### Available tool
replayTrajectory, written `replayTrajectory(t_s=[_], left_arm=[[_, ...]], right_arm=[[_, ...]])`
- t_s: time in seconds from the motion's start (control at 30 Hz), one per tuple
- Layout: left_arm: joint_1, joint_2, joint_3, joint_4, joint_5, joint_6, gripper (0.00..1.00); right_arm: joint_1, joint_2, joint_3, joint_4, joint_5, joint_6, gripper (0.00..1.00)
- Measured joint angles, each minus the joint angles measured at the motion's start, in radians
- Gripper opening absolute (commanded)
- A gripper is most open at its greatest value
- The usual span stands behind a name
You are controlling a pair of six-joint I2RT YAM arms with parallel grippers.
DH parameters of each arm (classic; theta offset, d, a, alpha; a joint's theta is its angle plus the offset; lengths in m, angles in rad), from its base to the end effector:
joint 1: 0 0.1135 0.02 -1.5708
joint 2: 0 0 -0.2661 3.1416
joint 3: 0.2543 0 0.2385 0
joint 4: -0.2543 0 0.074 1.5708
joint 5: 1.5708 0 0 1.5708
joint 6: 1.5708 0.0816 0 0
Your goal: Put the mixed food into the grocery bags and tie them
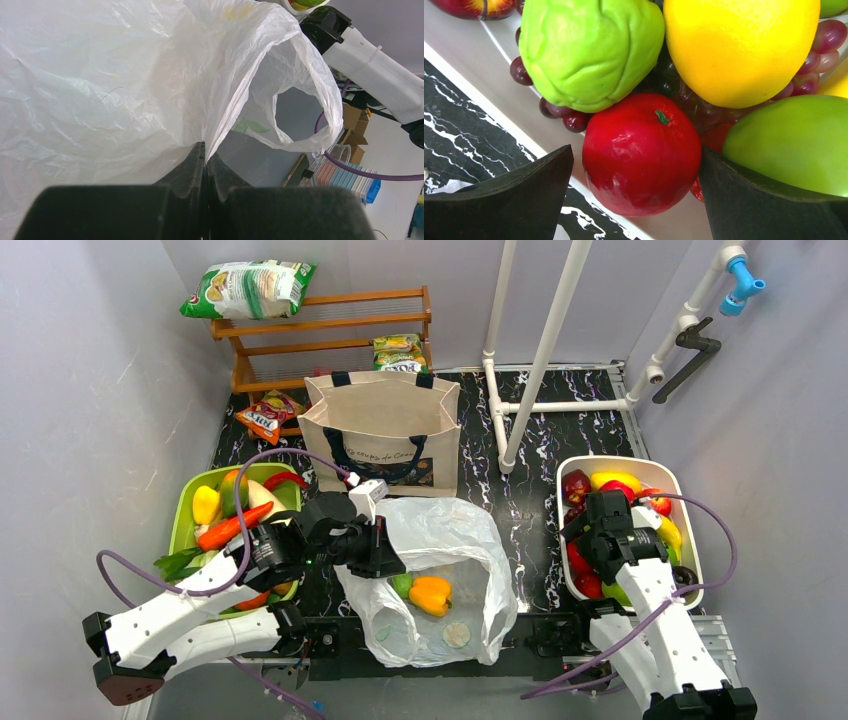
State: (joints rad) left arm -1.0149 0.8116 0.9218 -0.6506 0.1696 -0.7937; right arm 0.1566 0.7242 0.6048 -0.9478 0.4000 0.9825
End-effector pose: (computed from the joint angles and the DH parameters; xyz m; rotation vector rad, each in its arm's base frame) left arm 0.0897 -0.1704 0.3121 0.3744 2.3391 -1.1774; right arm 0.1324 -0.0113 0.1912 1.1262 2.2445 -0.0802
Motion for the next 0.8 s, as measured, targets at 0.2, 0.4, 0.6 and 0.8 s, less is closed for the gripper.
replayTrajectory(t_s=[0.2, 0.4, 0.6, 0.8], left_arm=[[-0.002, 0.004, 0.0, 0.0, 0.0, 0.0, 0.0], [-0.002, 0.019, 0.0, 0.001, 0.001, 0.001, 0.0], [-0.002, 0.058, 0.0, 0.003, 0.003, 0.008, 0.0], [-0.002, 0.067, 0.001, 0.007, 0.003, 0.01, 0.0]], right_arm=[[-0.024, 0.014, 0.0, 0.011, -0.005, -0.021, 0.65], [-0.025, -0.019, 0.0, 0.014, -0.027, -0.034, 0.49], [-0.026, -0.041, 0.015, 0.01, -0.049, -0.074, 0.44], [-0.026, -0.079, 0.108, 0.009, -0.138, -0.13, 0.41]])
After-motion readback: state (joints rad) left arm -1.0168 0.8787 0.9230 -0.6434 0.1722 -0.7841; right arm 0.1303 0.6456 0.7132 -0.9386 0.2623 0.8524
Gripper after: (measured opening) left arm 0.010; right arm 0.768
